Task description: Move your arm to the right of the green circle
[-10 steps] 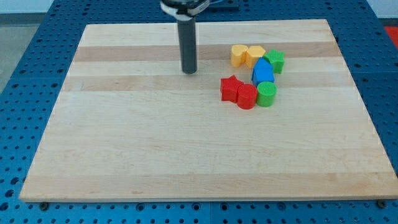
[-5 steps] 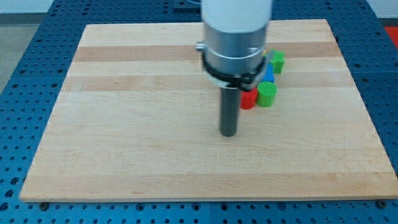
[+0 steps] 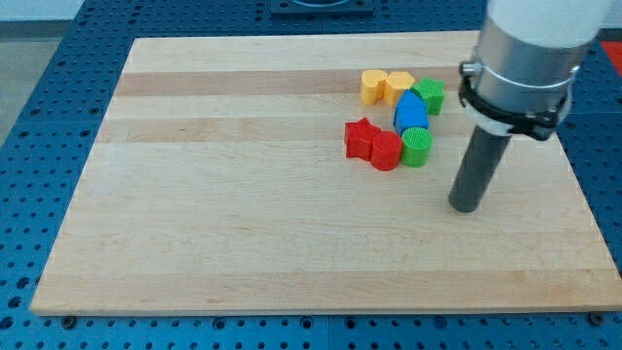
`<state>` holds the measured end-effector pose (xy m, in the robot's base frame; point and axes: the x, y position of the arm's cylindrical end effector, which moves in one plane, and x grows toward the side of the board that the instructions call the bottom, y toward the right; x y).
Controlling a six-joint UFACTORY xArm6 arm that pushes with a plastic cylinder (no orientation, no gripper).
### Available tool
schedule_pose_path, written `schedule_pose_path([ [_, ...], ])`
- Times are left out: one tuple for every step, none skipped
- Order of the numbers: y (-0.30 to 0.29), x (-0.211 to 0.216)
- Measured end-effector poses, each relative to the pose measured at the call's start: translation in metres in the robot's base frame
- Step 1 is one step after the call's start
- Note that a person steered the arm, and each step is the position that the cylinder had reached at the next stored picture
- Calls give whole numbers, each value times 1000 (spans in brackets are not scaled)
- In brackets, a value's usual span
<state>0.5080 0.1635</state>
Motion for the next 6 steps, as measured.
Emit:
schedule_pose_path([
  [7,-13],
  [10,-34],
  [16,-53],
  [19,-67],
  [19,-68],
  [19,-69],
])
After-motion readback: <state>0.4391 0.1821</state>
